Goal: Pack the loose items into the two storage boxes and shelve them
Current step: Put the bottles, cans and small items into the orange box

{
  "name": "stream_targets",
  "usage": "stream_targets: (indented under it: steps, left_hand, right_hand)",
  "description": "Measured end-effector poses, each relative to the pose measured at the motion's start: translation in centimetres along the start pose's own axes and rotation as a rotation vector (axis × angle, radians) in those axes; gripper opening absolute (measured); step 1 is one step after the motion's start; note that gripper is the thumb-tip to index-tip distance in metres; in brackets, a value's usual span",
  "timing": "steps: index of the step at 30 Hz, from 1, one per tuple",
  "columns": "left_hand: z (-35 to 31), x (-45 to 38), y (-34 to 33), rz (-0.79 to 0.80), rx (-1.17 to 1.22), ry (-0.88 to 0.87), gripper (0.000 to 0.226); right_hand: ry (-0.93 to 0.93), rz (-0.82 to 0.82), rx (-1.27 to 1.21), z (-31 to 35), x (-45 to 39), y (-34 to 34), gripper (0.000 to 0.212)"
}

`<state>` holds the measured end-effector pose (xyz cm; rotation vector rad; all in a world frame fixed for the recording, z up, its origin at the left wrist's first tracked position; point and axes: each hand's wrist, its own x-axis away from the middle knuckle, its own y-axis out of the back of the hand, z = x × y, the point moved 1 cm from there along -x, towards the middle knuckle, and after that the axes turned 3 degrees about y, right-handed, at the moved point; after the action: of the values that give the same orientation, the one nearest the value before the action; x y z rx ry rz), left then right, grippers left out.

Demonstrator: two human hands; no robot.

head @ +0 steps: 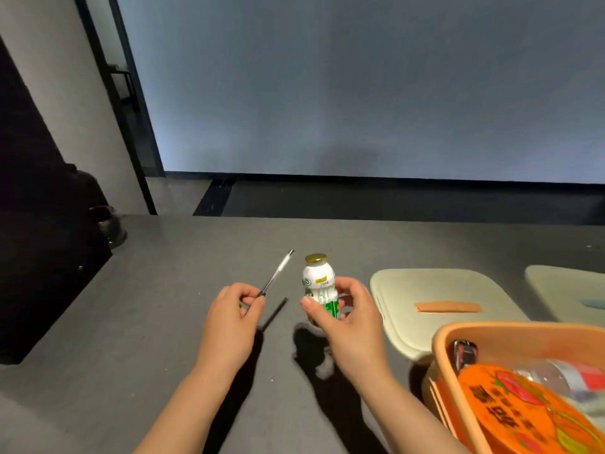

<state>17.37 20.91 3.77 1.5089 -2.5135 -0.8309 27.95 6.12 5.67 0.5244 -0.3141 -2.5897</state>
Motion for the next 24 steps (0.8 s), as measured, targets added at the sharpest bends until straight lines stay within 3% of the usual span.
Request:
stream_targets:
  steps: [9, 16, 20, 24]
  left_hand:
    - [-13.2, 5.3, -6.7, 0.153, 0.103, -0.274, 0.005]
    - [-17.7, 10.8, -15.3, 0.339, 0.105, -0.333, 0.009]
    - [-18.5, 12.2, -17.8, 0.352, 0.087, -0.303, 0.009]
    - [-19.0, 12.3, -18.6, 0.324, 0.069, -0.274, 0.009]
  right_hand:
    - [0.059, -0.2, 0.177, 2.8, 0.5, 16.7, 0.039]
    - [-0.13, -0.244, 0.44, -2.8, 3.7, 31.3, 0.041]
    - [-0.157, -0.161, 0.564, -5.3, 3.7, 35.2, 0.047]
    - [-0.022, 0.105, 0.761, -5.8, 0.8, 34.4, 0.048]
